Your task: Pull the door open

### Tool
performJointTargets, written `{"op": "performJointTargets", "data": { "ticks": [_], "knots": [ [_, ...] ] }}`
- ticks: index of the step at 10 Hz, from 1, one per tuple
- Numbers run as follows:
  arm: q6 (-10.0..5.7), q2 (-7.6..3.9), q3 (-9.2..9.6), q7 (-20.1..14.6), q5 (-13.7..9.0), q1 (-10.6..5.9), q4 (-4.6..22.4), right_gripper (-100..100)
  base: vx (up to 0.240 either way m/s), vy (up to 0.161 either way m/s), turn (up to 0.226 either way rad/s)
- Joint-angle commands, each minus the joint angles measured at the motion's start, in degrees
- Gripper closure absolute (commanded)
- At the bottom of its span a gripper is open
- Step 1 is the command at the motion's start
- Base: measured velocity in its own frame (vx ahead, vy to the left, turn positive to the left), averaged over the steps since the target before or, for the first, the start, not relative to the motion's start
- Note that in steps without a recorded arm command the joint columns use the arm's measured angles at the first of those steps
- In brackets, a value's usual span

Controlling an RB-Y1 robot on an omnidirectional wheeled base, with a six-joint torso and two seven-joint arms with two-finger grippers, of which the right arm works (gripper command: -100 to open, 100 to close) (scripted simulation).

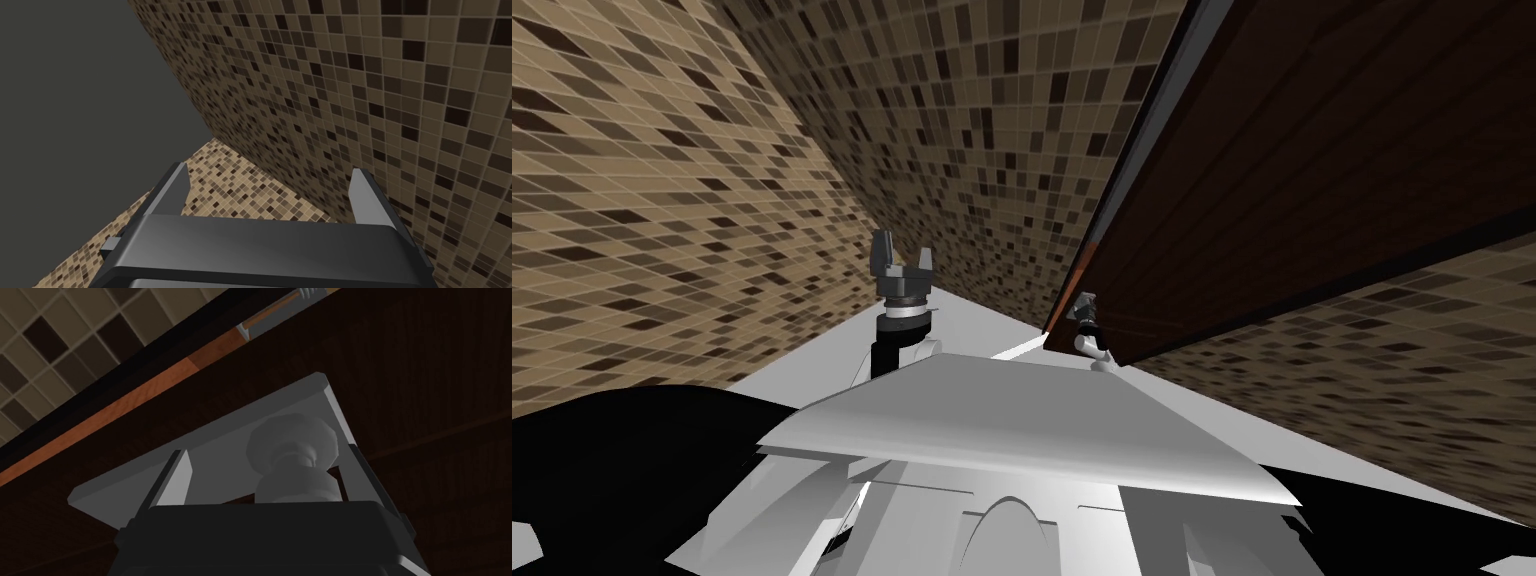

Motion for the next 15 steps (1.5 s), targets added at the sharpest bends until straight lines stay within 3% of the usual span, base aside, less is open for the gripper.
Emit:
{"op": "performJointTargets", "data": {
  "ticks": [1,5,6,8,9,14,15],
  "knots": [
    [-0.64,-0.04,0.38,-2.51,-1.78,0.3,-0.38,-100,-0.085,-0.071,0.094],
    [-2.31,0.03,1.85,-9.15,-7.24,1.27,-1.74,-100,-0.105,-0.058,0.099],
    [-2.31,0.03,1.85,-9.79,-7.24,1.27,-1.74,-100,-0.065,-0.037,0.036],
    [-3.24,0.07,2.67,-13.39,-10.28,1.8,-2.5,-100,-0.068,-0.036,0.085],
    [-3.24,0.07,2.67,-13.84,-10.28,1.8,-2.5,-100,-0.057,-0.035,0.046],
    [-5.13,0.15,4.33,-21.63,-16.42,2.88,-4.03,-100,-0.072,-0.041,0.085],
    [-5.13,0.15,4.33,-22.03,-16.42,2.88,-4.03,-100,-0.075,-0.036,0.033]
  ]
}}
